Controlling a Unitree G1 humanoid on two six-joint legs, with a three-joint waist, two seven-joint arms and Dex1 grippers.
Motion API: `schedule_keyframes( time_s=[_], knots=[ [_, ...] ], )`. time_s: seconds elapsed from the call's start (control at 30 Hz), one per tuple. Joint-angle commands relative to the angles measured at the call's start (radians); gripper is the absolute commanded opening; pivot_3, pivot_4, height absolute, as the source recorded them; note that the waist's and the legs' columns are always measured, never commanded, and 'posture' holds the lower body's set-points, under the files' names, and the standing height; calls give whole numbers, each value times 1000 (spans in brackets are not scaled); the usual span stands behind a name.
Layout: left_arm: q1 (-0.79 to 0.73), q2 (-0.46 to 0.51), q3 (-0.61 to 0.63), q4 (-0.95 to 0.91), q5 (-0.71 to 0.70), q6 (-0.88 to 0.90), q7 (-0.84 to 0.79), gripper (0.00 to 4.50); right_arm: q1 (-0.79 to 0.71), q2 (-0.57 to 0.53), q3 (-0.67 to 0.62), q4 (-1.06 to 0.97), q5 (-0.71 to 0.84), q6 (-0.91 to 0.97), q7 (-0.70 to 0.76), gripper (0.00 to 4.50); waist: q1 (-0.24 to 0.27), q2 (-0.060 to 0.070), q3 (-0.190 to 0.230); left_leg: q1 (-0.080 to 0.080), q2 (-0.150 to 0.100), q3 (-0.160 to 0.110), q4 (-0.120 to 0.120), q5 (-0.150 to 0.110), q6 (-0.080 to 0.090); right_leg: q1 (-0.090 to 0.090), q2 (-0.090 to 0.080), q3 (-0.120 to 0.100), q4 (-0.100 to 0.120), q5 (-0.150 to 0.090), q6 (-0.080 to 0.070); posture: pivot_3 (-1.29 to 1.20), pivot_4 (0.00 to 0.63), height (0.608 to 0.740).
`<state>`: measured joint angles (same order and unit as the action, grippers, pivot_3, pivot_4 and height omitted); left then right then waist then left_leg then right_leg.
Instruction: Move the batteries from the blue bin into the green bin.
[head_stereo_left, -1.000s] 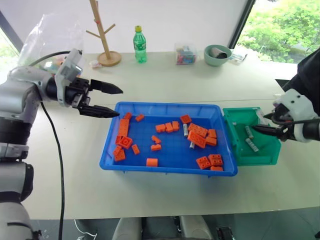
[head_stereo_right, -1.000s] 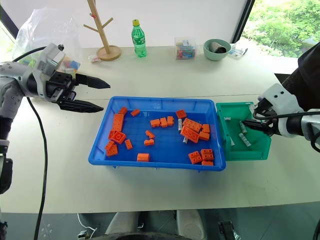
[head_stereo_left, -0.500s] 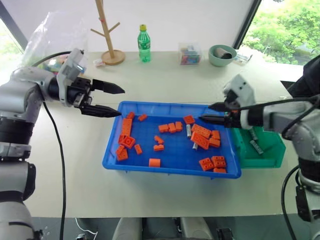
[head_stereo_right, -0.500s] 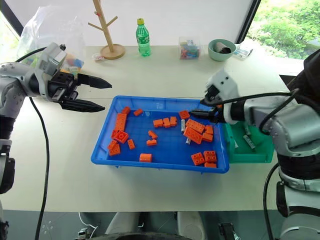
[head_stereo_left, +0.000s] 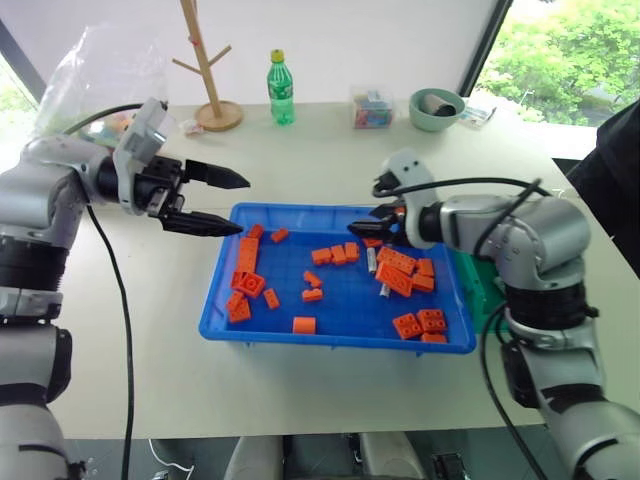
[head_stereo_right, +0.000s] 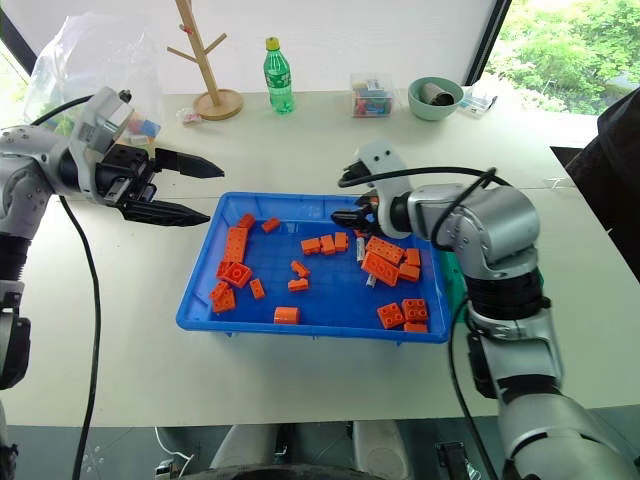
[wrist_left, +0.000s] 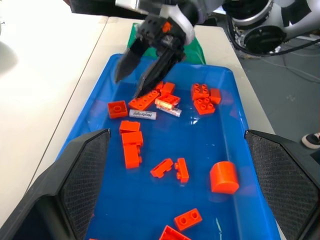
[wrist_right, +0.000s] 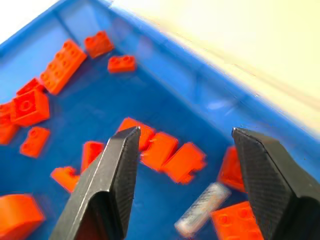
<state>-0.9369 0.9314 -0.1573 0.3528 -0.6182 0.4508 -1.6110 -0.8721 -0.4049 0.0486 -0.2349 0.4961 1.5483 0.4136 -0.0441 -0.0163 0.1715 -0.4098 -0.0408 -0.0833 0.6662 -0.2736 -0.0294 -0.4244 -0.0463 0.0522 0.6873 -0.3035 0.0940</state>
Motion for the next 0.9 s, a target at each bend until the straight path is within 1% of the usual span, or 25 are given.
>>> schedule_keyframes(
  time_s=[0.03, 0.13, 0.3, 0.53, 0.9],
  knots=[
    [7, 14, 52, -24, 1, 3, -3, 4500, 11, 24, -9, -44, 4, 65, -38, 2968, 0, 0, 0, 0, 0, 0, 0, 0, 0, 0, 0, 0, 0, 0, 0, 0, 150, 736],
    [22, 18, 63, -36, 2, 9, -3, 4500, 48, 32, -8, -43, 5, 66, -75, 2968, 1, 0, 0, 0, 0, 0, 0, 0, 0, 0, -1, 0, 0, 0, 0, 0, 150, 736],
    [34, 18, 78, -46, 8, 18, -3, 4500, 91, -11, 27, -50, 1, 66, -99, 2968, -1, 0, 0, 0, -1, 1, 0, 0, 0, 0, -1, 0, 0, 0, 0, 0, 150, 736],
    [39, 6, 93, -53, 20, 26, -3, 4500, 107, -44, 64, -23, -16, 46, -89, 2968, -3, 0, 0, 0, 0, 0, 0, 0, 0, 0, 0, 0, 0, 0, 0, 0, 150, 736],
    [43, 1, 107, -56, 30, 31, -3, 4500, 111, -41, 92, 76, -45, -30, -68, 2968, -2, 0, 0, 0, 0, 1, 1, 0, 0, 0, 0, 0, 0, 0, 0, 0, 150, 736]
  ],
)
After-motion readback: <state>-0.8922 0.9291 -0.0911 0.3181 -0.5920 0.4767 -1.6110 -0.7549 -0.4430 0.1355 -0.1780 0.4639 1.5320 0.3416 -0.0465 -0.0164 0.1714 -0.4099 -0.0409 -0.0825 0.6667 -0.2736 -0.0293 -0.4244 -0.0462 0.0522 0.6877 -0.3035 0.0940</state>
